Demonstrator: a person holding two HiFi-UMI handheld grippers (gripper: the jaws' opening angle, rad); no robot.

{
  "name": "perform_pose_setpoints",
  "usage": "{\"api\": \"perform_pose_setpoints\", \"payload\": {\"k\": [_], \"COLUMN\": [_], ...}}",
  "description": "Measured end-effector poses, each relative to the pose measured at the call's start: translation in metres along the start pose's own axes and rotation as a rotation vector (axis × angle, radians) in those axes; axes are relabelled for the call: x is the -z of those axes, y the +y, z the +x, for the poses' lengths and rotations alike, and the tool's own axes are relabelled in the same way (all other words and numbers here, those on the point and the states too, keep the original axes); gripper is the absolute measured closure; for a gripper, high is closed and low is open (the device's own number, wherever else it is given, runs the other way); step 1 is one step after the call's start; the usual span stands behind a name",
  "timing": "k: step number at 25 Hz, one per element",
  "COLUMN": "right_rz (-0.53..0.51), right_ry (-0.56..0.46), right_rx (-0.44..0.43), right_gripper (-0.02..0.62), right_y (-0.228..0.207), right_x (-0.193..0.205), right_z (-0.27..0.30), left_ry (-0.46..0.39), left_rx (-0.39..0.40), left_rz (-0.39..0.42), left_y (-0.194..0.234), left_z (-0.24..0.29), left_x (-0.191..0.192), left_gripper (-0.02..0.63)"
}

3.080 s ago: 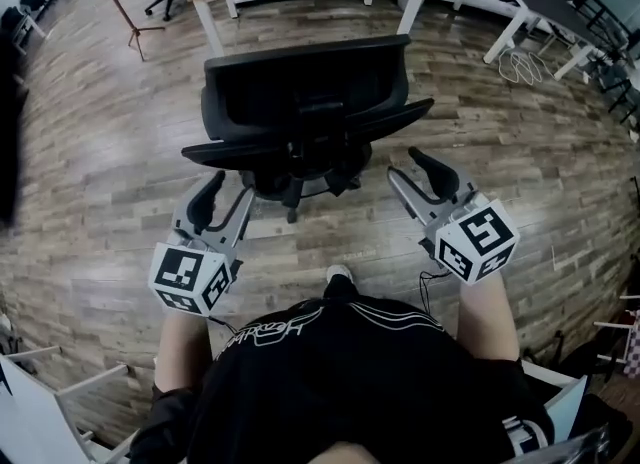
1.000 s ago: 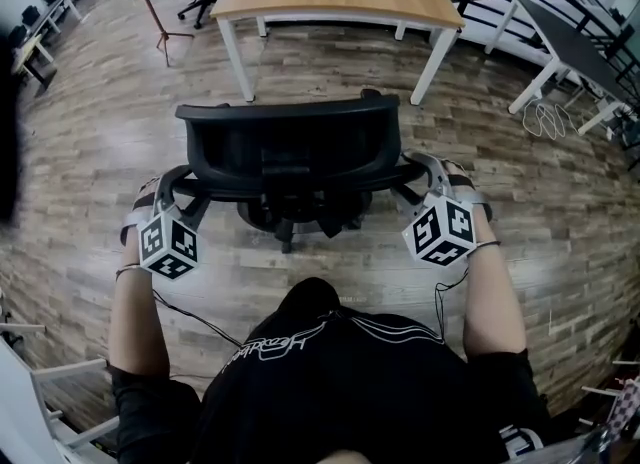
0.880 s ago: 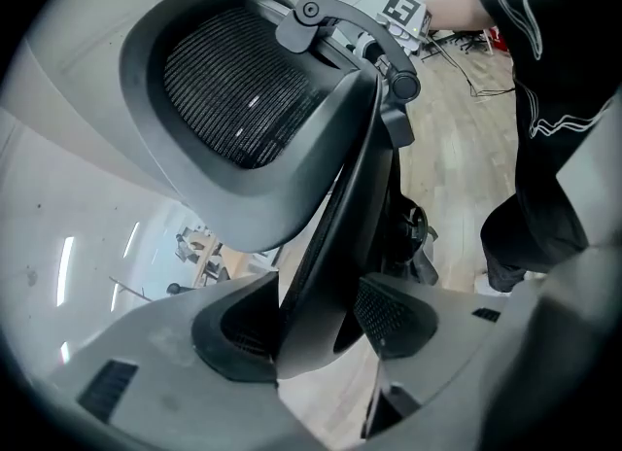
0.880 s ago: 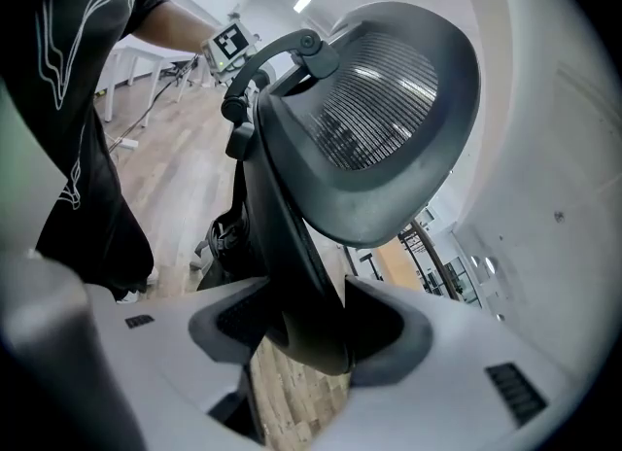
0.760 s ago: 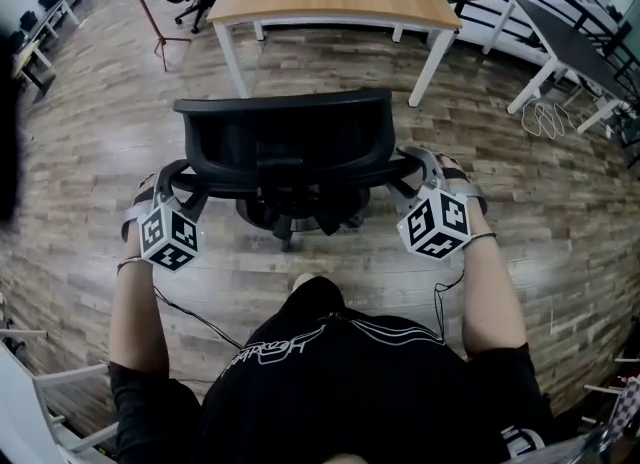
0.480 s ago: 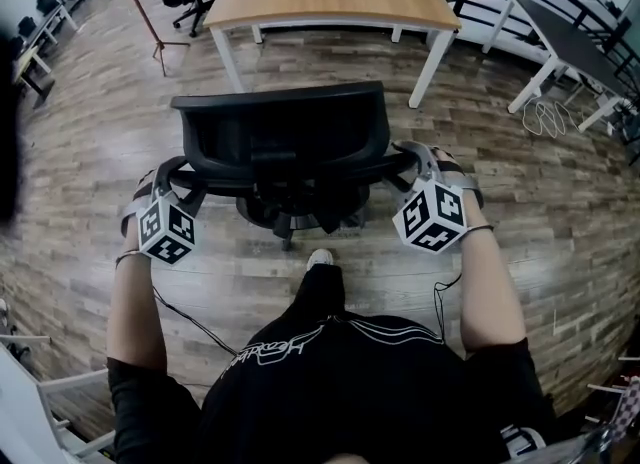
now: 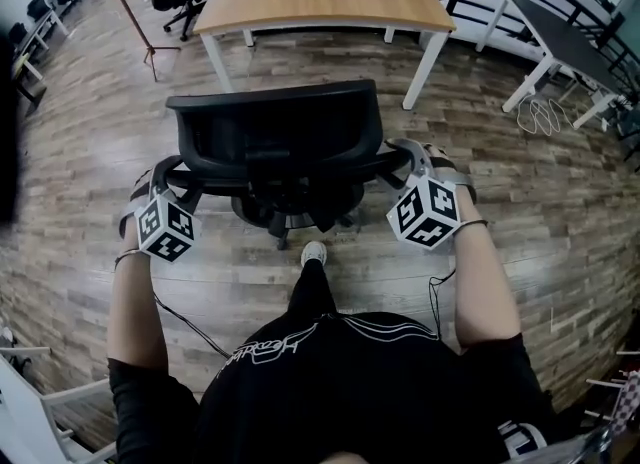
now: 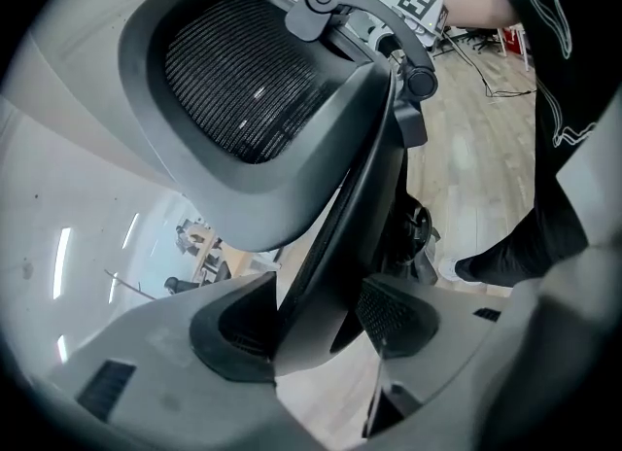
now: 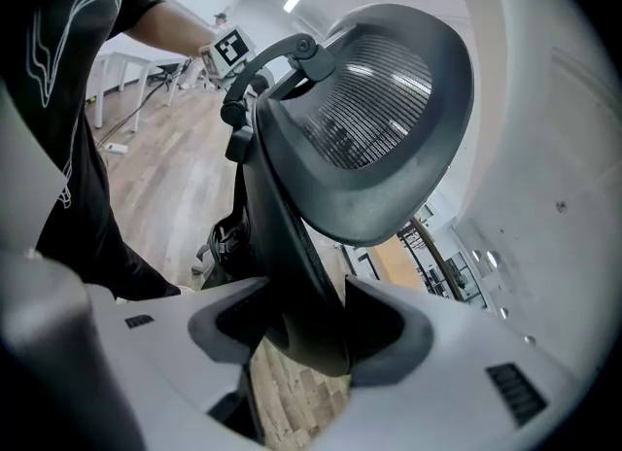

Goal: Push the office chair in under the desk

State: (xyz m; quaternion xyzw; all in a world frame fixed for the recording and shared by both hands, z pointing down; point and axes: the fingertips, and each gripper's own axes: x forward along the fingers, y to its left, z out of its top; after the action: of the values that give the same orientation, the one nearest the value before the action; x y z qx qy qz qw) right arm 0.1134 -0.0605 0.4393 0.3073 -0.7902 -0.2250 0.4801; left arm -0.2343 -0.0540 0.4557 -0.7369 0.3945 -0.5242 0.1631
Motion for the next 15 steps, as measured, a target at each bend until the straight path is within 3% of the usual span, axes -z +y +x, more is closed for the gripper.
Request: {"api": "perform_pose_setpoints", "payload": {"k": [15], "right_rz": [0.060], "right_ry": [0.012], "right_rx": [0.025], "right_gripper": [0.337], "right_y": [-0.032], "right_x": [0.010], "right_z": [0.027], "left_ry": [-0.057], "left_rx": [0.014], "left_rz": [0.047], "left_y": [0.042], "left_z": [0.055], "left_x": [-0.022], "left_gripper": [0.362]}}
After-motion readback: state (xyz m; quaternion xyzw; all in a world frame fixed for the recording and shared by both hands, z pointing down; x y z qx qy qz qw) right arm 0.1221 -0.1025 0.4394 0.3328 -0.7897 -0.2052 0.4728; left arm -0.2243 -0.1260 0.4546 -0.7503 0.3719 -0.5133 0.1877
